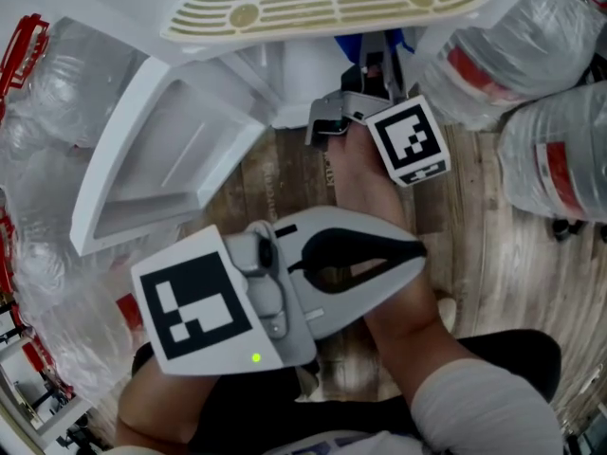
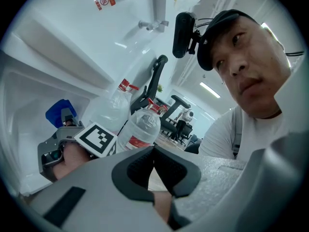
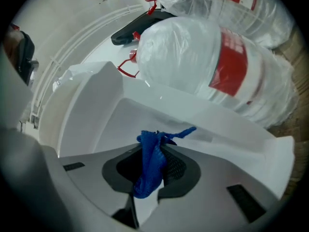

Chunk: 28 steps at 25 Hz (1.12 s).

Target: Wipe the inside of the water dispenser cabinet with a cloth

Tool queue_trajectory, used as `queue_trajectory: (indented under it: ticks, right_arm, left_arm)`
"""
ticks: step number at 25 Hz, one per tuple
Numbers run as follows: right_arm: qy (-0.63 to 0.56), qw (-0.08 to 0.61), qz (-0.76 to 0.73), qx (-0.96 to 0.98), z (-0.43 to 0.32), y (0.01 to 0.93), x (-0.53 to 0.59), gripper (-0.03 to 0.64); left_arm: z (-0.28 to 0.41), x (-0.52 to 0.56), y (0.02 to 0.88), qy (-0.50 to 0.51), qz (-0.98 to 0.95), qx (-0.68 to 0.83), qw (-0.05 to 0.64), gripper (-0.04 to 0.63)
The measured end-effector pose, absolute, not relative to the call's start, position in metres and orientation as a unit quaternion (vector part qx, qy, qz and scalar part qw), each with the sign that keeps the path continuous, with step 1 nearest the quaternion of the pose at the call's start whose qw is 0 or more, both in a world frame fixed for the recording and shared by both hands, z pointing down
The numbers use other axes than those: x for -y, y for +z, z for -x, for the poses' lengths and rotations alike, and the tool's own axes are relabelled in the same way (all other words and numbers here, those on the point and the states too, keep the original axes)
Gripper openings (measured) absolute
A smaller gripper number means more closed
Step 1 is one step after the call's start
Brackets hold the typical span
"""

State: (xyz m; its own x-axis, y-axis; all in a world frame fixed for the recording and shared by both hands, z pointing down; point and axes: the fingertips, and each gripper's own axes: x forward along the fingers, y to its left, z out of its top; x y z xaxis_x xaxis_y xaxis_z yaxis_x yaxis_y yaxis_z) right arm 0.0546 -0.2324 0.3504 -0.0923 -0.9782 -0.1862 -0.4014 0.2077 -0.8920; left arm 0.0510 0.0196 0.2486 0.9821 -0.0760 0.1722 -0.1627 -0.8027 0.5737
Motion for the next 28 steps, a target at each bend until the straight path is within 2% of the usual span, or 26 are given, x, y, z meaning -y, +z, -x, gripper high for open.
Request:
queue_trajectory:
  ticks: [7,16,28]
  right_arm:
    - [-0.42,0.48,0.48,-0.603,-0.05,0.38,0.29,0.067]
    - [-0.426,0.507,0.491,-0.566,-0.072,0.393,0.288,0.067]
    - [-0.386,0.493,0.507,-0.592,-0.094,0.394,0.23,0.067]
  left_arm:
    - [-0.053,-0.023,0.253,0.077,-0.946,0.069,0.309,0.003]
    - [-0.054,-0.024,0.255,0.078,-0.945,0.069,0.309,0.003]
    - [-0.054,-0.023,0.252,0.074,-0.946,0.069,0.309,0.002]
